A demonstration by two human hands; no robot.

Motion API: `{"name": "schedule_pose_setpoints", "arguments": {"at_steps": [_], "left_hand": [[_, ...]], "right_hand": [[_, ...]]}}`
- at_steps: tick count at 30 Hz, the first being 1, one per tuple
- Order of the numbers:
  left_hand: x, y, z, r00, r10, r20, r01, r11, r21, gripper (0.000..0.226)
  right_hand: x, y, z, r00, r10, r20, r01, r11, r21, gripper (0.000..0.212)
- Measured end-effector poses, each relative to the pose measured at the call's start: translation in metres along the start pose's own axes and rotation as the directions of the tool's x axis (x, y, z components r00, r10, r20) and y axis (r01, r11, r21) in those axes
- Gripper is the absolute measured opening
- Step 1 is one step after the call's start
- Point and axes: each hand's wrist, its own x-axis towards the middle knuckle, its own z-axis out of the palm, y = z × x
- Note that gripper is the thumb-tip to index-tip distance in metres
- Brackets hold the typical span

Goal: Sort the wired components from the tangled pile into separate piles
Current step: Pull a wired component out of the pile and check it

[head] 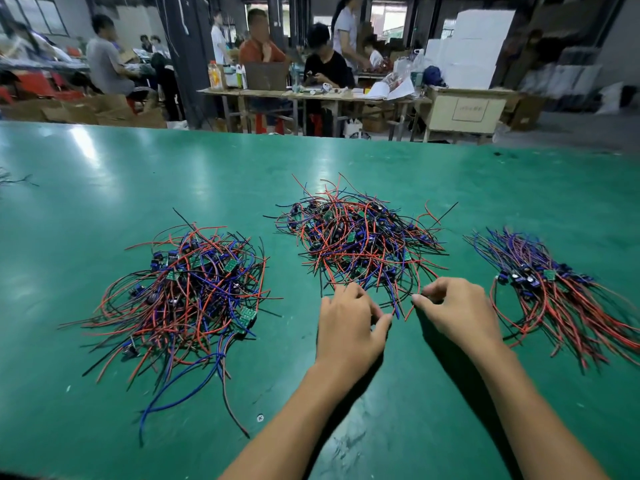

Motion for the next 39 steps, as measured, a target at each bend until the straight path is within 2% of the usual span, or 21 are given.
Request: {"name": "schedule_pose_setpoints", "arguments": {"at_steps": [4, 7, 10, 12, 15, 18, 22, 25, 27, 30, 32, 33, 35, 37, 39], "left_hand": [[-0.002, 0.002, -0.004, 0.998, 0.018, -0.062, -0.025, 0.994, -0.111, 0.017], [-0.003, 0.001, -0.006, 0.993, -0.018, -0.117, -0.006, 0.98, -0.197, 0.017], [-0.004, 0.001, -0.008, 0.988, -0.087, -0.128, 0.047, 0.957, -0.287, 0.018], [-0.003, 0.001, -0.008, 0.981, -0.145, -0.13, 0.092, 0.933, -0.348, 0.017], [0.0, -0.001, -0.007, 0.958, -0.246, -0.148, 0.163, 0.891, -0.423, 0.017], [0.003, -0.004, -0.008, 0.921, -0.355, -0.161, 0.236, 0.835, -0.496, 0.02], [0.005, -0.006, -0.01, 0.883, -0.448, -0.136, 0.312, 0.779, -0.544, 0.018], [0.005, -0.007, -0.011, 0.881, -0.457, -0.127, 0.327, 0.779, -0.536, 0.019], [0.005, -0.007, -0.012, 0.885, -0.449, -0.122, 0.325, 0.785, -0.527, 0.02], [0.005, -0.006, -0.013, 0.893, -0.434, -0.117, 0.314, 0.789, -0.529, 0.02], [0.004, -0.006, -0.013, 0.91, -0.402, -0.103, 0.299, 0.807, -0.51, 0.017], [0.004, -0.005, -0.013, 0.924, -0.373, -0.088, 0.287, 0.826, -0.486, 0.017], [0.003, -0.004, -0.012, 0.95, -0.309, -0.04, 0.267, 0.875, -0.405, 0.022], [0.002, -0.004, -0.011, 0.965, -0.261, 0.006, 0.252, 0.927, -0.279, 0.029], [0.002, -0.005, -0.01, 0.974, -0.223, 0.021, 0.224, 0.958, -0.178, 0.023]], "right_hand": [[0.001, -0.001, 0.003, 0.999, 0.038, 0.011, -0.038, 0.998, -0.041, 0.011], [0.002, -0.002, 0.007, 1.0, 0.022, -0.009, -0.023, 0.998, -0.063, 0.029], [0.001, -0.002, 0.009, 0.999, -0.041, 0.03, 0.043, 0.996, -0.075, 0.041], [-0.001, -0.003, 0.008, 0.992, -0.105, 0.066, 0.111, 0.99, -0.088, 0.039], [-0.003, -0.004, 0.006, 0.975, -0.19, 0.113, 0.197, 0.979, -0.056, 0.025], [-0.005, -0.005, 0.003, 0.968, -0.23, 0.102, 0.233, 0.972, -0.022, 0.005], [-0.003, -0.006, 0.003, 0.966, -0.235, 0.106, 0.25, 0.957, -0.151, 0.022], [-0.005, -0.012, 0.003, 0.95, -0.265, 0.168, 0.299, 0.926, -0.229, 0.028], [-0.007, -0.013, 0.003, 0.936, -0.285, 0.208, 0.321, 0.933, -0.162, 0.027], [-0.007, -0.015, 0.001, 0.928, -0.291, 0.232, 0.263, 0.954, 0.147, 0.024], [-0.008, -0.016, -0.001, 0.927, -0.301, 0.224, 0.222, 0.921, 0.321, 0.023], [-0.008, -0.016, -0.001, 0.927, -0.306, 0.216, 0.224, 0.915, 0.335, 0.021], [-0.007, -0.014, 0.0, 0.95, -0.271, 0.157, 0.232, 0.945, 0.23, 0.018], [-0.005, -0.012, 0.0, 0.982, -0.189, 0.022, 0.185, 0.977, 0.105, 0.017], [-0.005, -0.012, 0.003, 0.985, -0.147, -0.094, 0.158, 0.98, 0.119, 0.021]]}}
